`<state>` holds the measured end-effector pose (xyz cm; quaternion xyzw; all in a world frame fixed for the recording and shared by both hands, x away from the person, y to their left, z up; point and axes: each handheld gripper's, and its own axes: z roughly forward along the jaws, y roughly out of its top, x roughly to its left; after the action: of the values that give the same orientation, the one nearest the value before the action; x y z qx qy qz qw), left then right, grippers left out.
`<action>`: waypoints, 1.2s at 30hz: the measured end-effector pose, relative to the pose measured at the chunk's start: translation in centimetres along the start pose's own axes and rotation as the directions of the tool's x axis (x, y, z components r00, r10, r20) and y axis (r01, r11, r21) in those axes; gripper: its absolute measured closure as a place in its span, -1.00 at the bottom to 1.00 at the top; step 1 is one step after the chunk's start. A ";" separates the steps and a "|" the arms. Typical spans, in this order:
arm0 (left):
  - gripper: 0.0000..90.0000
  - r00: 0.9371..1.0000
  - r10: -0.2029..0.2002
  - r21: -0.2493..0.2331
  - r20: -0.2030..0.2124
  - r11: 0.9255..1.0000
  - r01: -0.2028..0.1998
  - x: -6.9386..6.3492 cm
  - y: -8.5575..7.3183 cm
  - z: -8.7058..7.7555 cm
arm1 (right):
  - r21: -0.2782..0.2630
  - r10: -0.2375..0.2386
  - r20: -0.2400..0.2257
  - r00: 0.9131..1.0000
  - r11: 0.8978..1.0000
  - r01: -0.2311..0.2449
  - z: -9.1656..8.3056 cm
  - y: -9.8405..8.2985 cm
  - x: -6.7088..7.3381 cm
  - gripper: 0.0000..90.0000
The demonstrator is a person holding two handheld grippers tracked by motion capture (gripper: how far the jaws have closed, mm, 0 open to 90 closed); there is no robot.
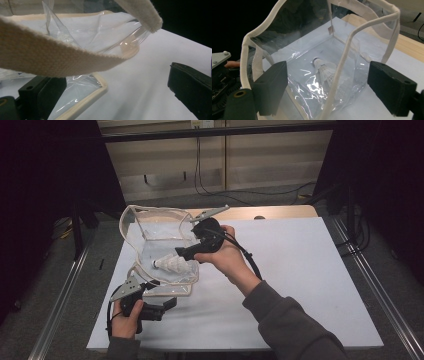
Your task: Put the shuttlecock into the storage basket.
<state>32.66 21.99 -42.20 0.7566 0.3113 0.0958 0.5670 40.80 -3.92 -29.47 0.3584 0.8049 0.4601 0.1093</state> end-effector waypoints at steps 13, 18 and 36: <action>-0.95 1.000 0.000 0.002 -0.001 1.000 0.000 0.0 0.0 0.0 | -0.026 0.003 -0.011 1.000 1.000 -0.004 -1.7 -1.1 -1.0 -0.67; -0.95 1.000 0.001 0.001 0.000 1.000 -0.001 0.0 0.0 0.1 | -0.031 -0.004 -0.015 1.000 1.000 0.004 -2.3 -1.6 -1.2 -0.68; -0.95 1.000 0.009 0.008 0.001 1.000 -0.009 -0.1 0.0 0.2 | -0.061 0.007 0.004 1.000 0.998 -0.006 -4.8 -4.4 -3.4 -0.73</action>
<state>32.72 21.81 -42.21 0.7604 0.3079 0.0966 0.5636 38.74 -10.81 -30.98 0.3586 0.7892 0.4838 0.1204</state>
